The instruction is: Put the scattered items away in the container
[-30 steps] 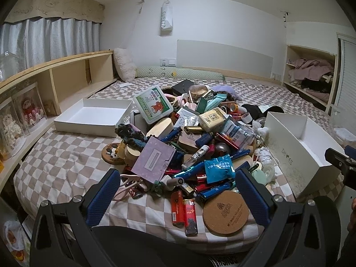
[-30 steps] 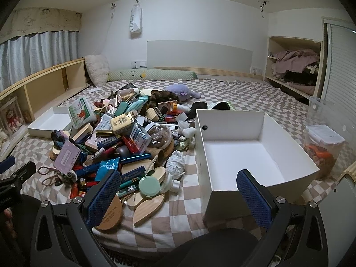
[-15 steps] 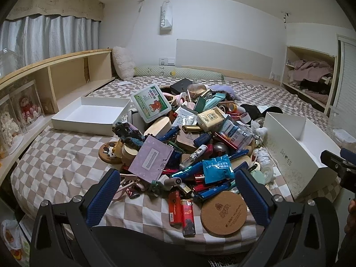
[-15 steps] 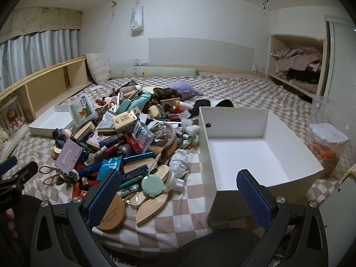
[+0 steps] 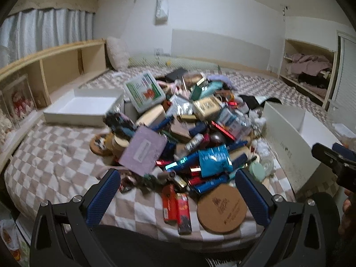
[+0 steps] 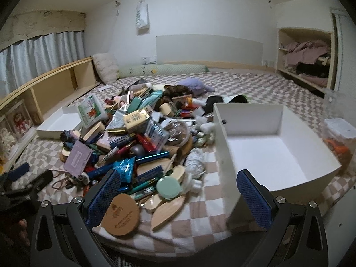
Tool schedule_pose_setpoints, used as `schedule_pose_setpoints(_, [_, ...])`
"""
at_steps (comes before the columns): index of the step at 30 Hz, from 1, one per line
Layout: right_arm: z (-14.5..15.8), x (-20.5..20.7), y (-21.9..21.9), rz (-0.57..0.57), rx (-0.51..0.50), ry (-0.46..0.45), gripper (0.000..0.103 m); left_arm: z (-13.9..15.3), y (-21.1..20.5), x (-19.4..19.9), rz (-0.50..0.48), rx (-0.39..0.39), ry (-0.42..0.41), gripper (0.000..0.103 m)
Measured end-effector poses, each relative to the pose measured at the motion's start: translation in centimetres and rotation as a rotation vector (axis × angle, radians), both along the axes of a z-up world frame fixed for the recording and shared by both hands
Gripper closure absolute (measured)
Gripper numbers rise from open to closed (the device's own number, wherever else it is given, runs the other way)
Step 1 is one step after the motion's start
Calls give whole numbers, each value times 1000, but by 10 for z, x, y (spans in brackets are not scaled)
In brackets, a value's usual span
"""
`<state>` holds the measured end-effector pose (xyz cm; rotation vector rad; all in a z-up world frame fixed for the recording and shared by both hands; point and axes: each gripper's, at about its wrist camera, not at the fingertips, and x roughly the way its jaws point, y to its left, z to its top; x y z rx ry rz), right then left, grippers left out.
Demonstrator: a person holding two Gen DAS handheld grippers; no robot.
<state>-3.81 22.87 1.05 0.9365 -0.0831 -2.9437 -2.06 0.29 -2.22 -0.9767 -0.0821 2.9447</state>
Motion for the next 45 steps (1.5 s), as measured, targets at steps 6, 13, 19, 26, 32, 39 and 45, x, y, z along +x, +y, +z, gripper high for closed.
schedule_pose_setpoints(6, [-20,-5,-14,51,-23,-49,0,-22,0,-3,-11,8,-64,1])
schedule_pose_setpoints(13, [-42,-12,-24,99,-80,-89,0,-26,-12,-19,-16,67,-102,18])
schedule_pose_setpoints(19, [-55,-19,-40,142,-59,-91,0,-10,-37,-38,39,61,-70,19])
schedule_pose_setpoints(26, [-65,-33,-45,221,-180,-124,0,-1,-60,-80,6,-137,-57,19])
schedule_pose_setpoints(32, [-70,-38,-47,233,-264,-95,0,-18,-63,-111,-133,-116,-177,10])
schedule_pose_setpoints(39, [-66,-41,-59,229,-206,-63,0,-43,-37,-140,-274,-253,-315,10])
schedule_pose_setpoints(45, [-64,-42,-60,219,-164,-55,0,-58,-32,-163,-300,-314,-354,26])
